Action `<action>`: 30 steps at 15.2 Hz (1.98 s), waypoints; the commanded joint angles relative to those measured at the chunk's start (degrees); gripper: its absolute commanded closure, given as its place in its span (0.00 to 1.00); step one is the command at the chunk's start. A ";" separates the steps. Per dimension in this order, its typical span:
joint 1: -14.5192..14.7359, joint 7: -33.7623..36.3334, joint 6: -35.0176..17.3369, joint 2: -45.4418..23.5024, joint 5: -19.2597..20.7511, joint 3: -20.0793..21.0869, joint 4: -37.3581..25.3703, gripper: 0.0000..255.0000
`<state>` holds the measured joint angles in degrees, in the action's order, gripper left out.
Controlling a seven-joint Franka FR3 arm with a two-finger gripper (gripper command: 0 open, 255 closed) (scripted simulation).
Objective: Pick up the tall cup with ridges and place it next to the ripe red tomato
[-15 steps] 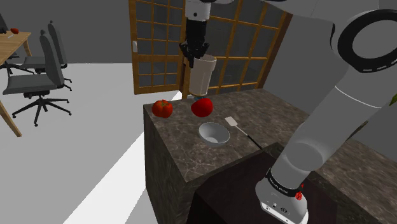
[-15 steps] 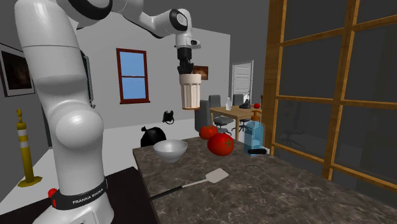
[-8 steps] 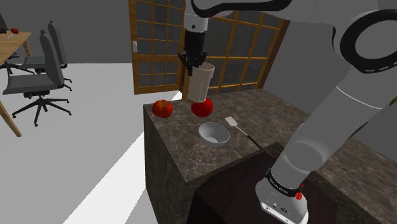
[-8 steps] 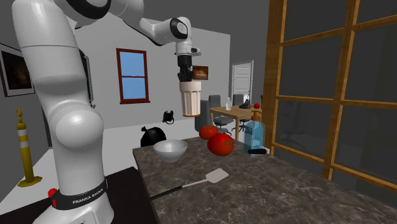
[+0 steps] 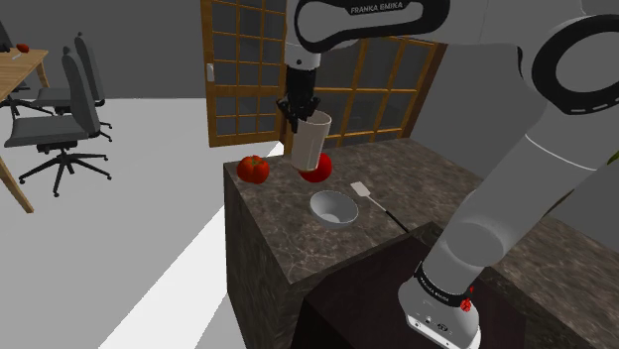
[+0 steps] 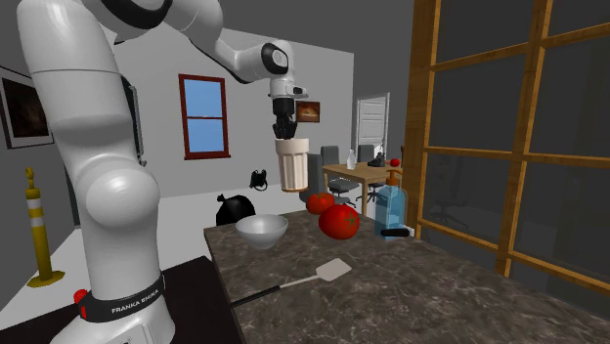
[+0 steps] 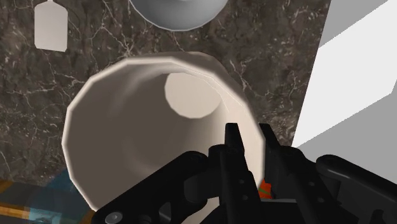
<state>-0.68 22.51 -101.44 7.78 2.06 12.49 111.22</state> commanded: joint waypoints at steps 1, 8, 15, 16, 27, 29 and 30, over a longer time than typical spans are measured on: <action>-0.03 0.01 -1.67 -0.10 0.06 -0.03 1.49 1.00; 0.00 0.40 -7.00 -0.77 0.25 0.06 6.19 1.00; 0.02 0.93 -12.32 -2.05 0.62 0.18 10.27 1.00; 0.02 1.01 -13.08 -2.29 0.69 0.19 10.80 1.00; 0.01 1.98 -20.14 -5.06 1.57 0.34 15.20 1.00; 0.01 1.98 -20.14 -5.06 1.57 0.34 15.20 1.00; 0.01 1.98 -20.14 -5.06 1.57 0.34 15.20 1.00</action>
<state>-0.67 24.48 -121.54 2.71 3.62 12.83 126.42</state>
